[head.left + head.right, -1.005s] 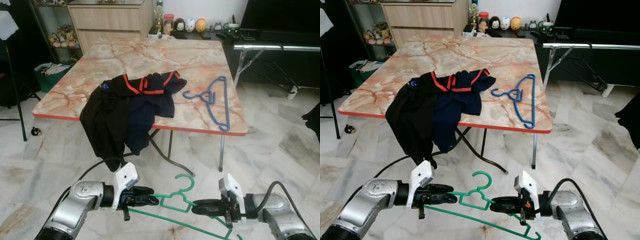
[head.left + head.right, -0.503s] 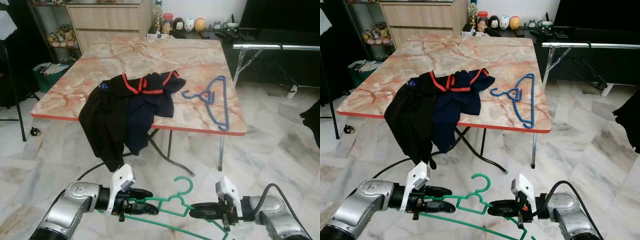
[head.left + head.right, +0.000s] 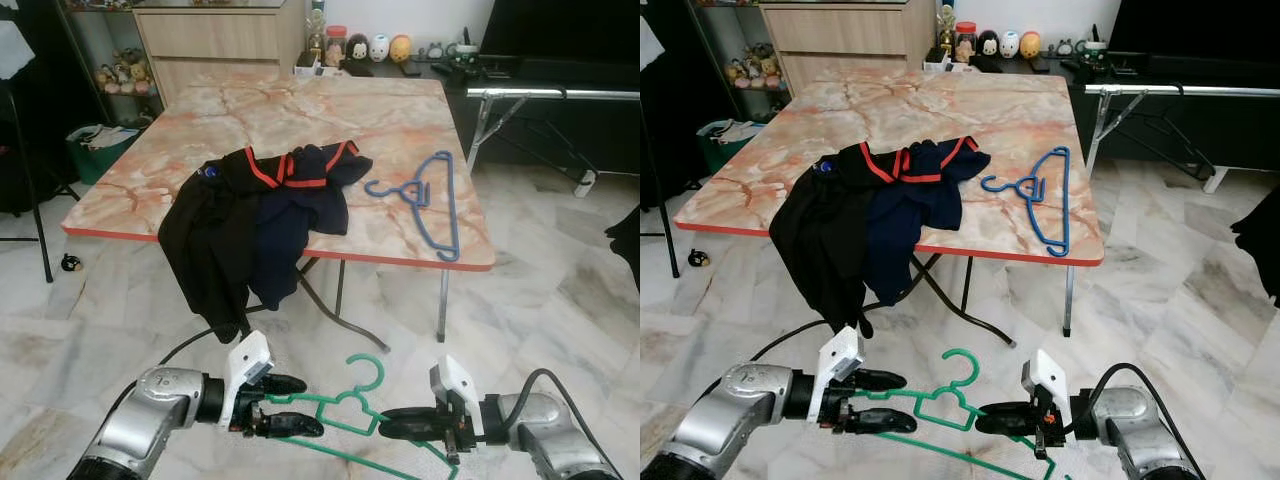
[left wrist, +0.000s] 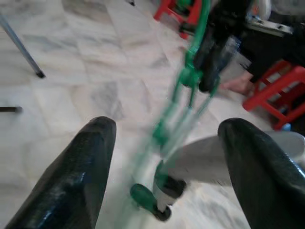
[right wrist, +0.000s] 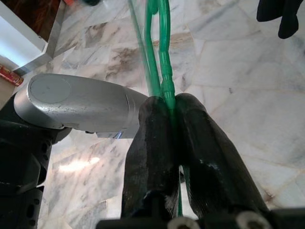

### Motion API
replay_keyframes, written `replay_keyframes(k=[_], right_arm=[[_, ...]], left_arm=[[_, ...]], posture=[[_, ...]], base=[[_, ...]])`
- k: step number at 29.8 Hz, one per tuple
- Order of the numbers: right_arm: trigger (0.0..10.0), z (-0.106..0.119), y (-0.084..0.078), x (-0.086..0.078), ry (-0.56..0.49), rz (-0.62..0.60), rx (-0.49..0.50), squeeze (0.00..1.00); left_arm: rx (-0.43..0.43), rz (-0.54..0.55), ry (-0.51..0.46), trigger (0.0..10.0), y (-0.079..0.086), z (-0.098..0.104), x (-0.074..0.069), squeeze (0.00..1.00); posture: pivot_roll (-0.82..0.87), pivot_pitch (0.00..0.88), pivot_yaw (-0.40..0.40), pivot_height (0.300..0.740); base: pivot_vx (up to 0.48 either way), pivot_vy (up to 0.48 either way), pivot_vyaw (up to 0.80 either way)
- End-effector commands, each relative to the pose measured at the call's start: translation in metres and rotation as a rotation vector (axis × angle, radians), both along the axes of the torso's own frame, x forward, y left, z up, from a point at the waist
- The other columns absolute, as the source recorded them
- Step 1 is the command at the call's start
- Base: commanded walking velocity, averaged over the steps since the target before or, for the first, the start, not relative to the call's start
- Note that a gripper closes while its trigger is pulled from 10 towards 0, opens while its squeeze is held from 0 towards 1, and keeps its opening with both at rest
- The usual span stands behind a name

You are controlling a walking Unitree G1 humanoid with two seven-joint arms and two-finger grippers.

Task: Hang hanger

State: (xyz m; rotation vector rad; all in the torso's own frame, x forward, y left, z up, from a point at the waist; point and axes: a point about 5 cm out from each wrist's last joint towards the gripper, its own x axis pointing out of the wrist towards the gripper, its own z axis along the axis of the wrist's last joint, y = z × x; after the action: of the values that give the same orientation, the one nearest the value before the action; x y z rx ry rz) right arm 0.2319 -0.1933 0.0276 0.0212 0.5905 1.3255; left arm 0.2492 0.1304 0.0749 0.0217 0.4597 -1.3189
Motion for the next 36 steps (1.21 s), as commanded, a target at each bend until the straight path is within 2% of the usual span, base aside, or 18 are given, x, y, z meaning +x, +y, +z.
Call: replay_keyframes(k=[1,7,12,13,15,17,19,20,21,23,25,26,28,29,31,32,33,36], right_arm=[[0.0,-0.001,0.001,0.000,0.003,0.004,-0.006,0.00],[0.0,-0.002,0.001,-0.001,0.007,0.007,-0.003,0.00],[0.0,-0.005,0.002,0.000,-0.003,-0.023,-0.022,0.00],[0.0,-0.010,0.001,0.005,-0.055,-0.108,-0.068,0.00],[0.0,-0.018,-0.001,0.012,-0.099,-0.249,-0.125,0.00],[0.0,-0.024,-0.001,0.011,-0.082,-0.294,-0.149,0.00],[0.0,-0.039,-0.003,0.001,-0.042,-0.346,-0.215,0.00],[0.0,-0.053,-0.003,-0.011,0.014,-0.387,-0.241,0.00],[0.0,-0.053,-0.003,-0.011,0.014,-0.387,-0.241,0.00],[0.0,-0.064,-0.002,-0.020,0.042,-0.464,-0.252,0.00],[0.0,-0.074,-0.006,-0.023,0.060,-0.606,-0.305,0.00],[2.9,-0.077,-0.009,-0.024,0.069,-0.669,-0.330,0.00],[5.0,-0.081,-0.016,-0.026,0.082,-0.794,-0.379,0.00],[10.0,-0.087,-0.028,-0.029,0.070,-0.938,-0.502,0.00],[10.0,-0.092,-0.045,-0.037,0.124,-1.167,-0.583,0.00],[10.0,-0.093,-0.046,-0.039,0.135,-1.204,-0.581,0.00],[10.0,-0.097,-0.055,-0.049,0.188,-1.331,-0.595,0.00],[10.0,-0.103,-0.056,-0.060,0.261,-1.413,-0.578,0.00]], left_arm=[[0.022,0.033,-0.029,10.0,0.004,0.001,0.005,1.00],[0.001,0.066,-0.022,10.0,0.005,0.000,0.007,1.00],[0.012,0.220,-0.080,10.0,0.014,-0.002,0.019,0.98],[0.047,0.321,-0.128,10.0,0.023,-0.007,0.027,0.00],[0.045,0.415,-0.068,10.0,0.033,-0.019,0.027,0.00],[0.071,0.451,-0.063,10.0,0.038,-0.026,0.026,0.00],[0.113,0.548,-0.043,10.0,0.049,-0.039,0.023,0.00],[0.154,0.666,-0.030,10.0,0.060,-0.048,0.023,0.00],[0.154,0.666,-0.030,10.0,0.060,-0.048,0.023,0.00],[0.158,0.771,-0.013,10.0,0.069,-0.056,0.022,0.00],[0.242,0.885,0.015,10.0,0.082,-0.070,0.018,0.00],[0.267,0.920,0.026,10.0,0.085,-0.074,0.016,0.00],[0.297,1.006,0.071,10.0,0.092,-0.084,0.010,0.00],[0.338,1.065,0.109,10.0,0.098,-0.093,0.002,0.00],[0.412,1.110,0.150,10.0,0.103,-0.104,-0.009,0.00],[0.422,1.117,0.155,10.0,0.104,-0.106,-0.011,0.00],[0.462,1.146,0.195,10.0,0.107,-0.115,-0.020,0.00],[0.507,1.166,0.243,10.0,0.108,-0.125,-0.032,0.00]], posture=[[0.10,0.024,0.000,0.740],[0.10,0.025,-0.001,0.740],[0.10,0.025,-0.001,0.740],[0.10,0.024,-0.002,0.740],[0.10,0.024,-0.003,0.740],[0.09,0.026,-0.003,0.740],[0.10,0.028,-0.003,0.740],[0.09,0.033,-0.003,0.740],[0.09,0.033,-0.003,0.740],[0.10,0.034,-0.003,0.740],[0.10,0.034,-0.003,0.740],[0.09,0.036,-0.001,0.740],[0.09,0.036,-0.001,0.740],[0.08,0.038,0.001,0.740],[0.08,0.038,0.001,0.740],[0.08,0.039,0.003,0.740],[0.09,0.039,0.004,0.740],[0.09,0.039,0.005,0.740]], base=[[0.000,0.000,0.00],[0.000,0.000,0.00],[0.000,0.000,0.00],[0.000,0.000,0.00],[0.000,0.000,0.00],[0.000,0.000,0.00],[0.000,0.000,0.00],[0.000,0.000,0.00],[0.000,0.000,0.00],[0.000,0.000,0.00],[0.000,0.000,0.00],[0.000,0.000,0.00],[0.000,0.000,0.00],[0.000,0.000,0.00],[0.000,0.000,0.00],[0.000,0.000,0.00],[0.000,0.000,0.00],[0.000,0.000,0.00]])
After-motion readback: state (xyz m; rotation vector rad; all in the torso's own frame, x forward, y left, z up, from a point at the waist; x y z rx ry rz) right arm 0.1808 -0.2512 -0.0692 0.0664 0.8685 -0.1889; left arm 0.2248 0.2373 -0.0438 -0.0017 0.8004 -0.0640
